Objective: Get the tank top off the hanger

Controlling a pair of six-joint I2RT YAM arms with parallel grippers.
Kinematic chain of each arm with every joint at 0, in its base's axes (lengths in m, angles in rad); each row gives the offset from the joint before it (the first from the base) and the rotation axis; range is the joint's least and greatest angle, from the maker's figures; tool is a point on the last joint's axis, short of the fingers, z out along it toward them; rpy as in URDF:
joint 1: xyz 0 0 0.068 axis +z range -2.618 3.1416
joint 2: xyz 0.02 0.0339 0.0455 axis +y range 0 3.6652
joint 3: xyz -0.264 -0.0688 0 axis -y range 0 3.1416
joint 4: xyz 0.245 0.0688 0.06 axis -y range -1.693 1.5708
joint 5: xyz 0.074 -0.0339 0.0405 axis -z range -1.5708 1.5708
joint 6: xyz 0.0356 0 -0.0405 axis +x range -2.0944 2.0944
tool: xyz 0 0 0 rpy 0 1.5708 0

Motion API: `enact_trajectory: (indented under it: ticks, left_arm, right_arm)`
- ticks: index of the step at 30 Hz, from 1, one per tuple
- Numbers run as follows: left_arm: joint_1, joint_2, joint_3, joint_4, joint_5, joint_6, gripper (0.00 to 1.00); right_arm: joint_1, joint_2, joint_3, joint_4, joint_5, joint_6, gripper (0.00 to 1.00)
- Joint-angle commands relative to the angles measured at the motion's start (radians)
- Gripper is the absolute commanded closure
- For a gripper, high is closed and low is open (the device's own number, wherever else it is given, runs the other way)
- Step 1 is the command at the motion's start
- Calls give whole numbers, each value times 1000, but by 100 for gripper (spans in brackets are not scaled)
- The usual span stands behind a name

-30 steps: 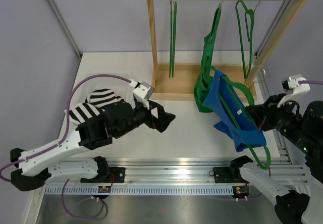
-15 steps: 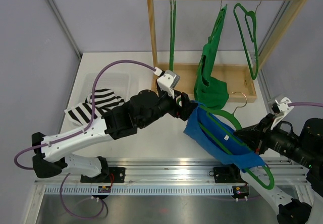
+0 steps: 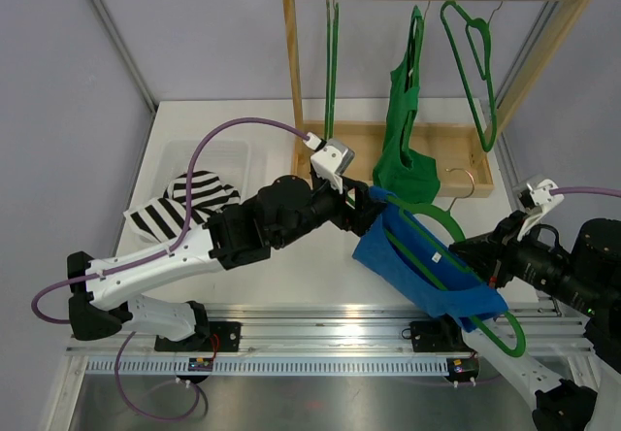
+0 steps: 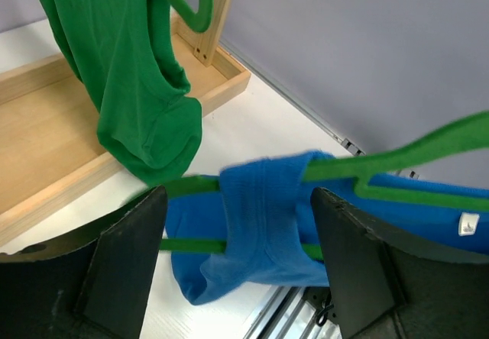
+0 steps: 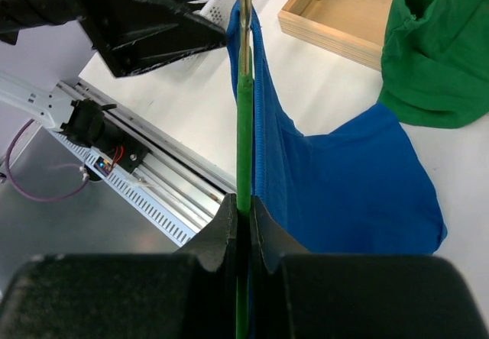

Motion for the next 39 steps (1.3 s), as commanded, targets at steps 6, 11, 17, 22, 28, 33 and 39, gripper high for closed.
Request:
enact_trajectory:
  ticks: [6, 11, 17, 22, 28, 33, 39]
  left_arm:
    - [-16, -4, -9, 59, -7, 10, 23]
    - [-17, 26, -11, 51, -34, 14, 39]
    - [-17, 59, 15, 23, -77, 29, 51]
    - [-17, 62, 31, -12, -141, 37, 86]
    - [-13, 4, 14, -78, -299, 19, 91]
    - [79, -50, 8, -220, -383, -82, 100]
    - [304, -118, -52, -380, -366, -208, 100]
  right_arm:
    - [10, 46, -6, 116, 14, 13, 100]
    - [10, 49, 11, 137, -36, 25, 100]
    - [8, 50, 12, 149, -64, 32, 100]
    - [10, 53, -9, 146, -32, 18, 100]
    - [8, 50, -103, 154, 28, -17, 100]
    - [8, 33, -175, 183, -90, -76, 100]
    - [10, -24, -189, 217, -253, -160, 100]
